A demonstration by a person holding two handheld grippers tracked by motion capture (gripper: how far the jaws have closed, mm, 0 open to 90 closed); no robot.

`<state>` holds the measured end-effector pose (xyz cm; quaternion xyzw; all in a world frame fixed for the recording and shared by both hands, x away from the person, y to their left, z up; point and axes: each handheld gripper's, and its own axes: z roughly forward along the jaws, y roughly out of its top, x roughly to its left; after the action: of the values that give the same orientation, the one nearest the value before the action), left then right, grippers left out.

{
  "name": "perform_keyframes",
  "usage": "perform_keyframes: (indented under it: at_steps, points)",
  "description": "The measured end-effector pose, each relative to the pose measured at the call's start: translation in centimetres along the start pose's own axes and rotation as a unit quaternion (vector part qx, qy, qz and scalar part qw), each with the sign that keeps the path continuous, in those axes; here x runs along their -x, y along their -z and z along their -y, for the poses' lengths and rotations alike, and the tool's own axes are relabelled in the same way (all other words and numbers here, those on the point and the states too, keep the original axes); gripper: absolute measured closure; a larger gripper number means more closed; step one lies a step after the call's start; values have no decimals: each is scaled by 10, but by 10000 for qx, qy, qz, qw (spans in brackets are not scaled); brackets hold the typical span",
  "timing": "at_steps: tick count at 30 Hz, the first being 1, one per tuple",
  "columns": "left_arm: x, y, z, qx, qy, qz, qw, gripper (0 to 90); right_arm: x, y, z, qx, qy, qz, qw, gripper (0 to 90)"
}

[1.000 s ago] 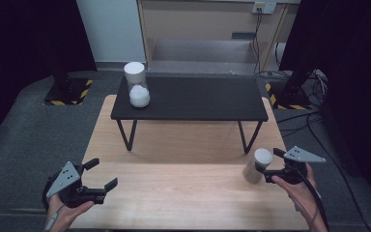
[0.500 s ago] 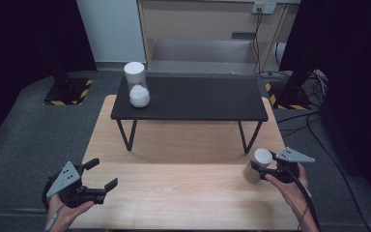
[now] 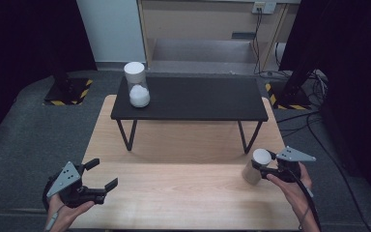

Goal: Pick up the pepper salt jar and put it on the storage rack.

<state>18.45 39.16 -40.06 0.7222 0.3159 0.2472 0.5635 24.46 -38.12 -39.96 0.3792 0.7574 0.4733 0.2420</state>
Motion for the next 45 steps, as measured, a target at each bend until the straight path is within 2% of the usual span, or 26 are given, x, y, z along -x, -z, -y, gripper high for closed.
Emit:
perform_keyframes:
  at_steps: [7,13,19,24,30,33,37,45]
  points:
    - [1,1,1,-29,12,-21,10000,19,9,9,-25,215,68,-505,9985,338]
    - [3,5,3,-53,60,-96,9999,21,14,11,-56,292,232,-947,9948,338]
    - [6,10,4,-51,93,-172,9998,22,12,12,-95,298,499,-1294,9899,338]
    - [8,13,5,-63,109,-223,9997,22,12,12,-124,372,649,-1629,9838,338]
    - [9,15,6,-56,128,-255,9996,22,11,10,-154,372,793,-1902,9778,338]
    - [9,15,6,-44,135,-253,9996,23,9,10,-164,364,825,-1972,9762,338]
    - [8,15,6,-43,131,-226,9997,23,6,11,-174,348,831,-1955,9765,338]
    - [7,15,6,-31,128,-225,9997,23,7,18,-201,424,743,-1758,9807,338]
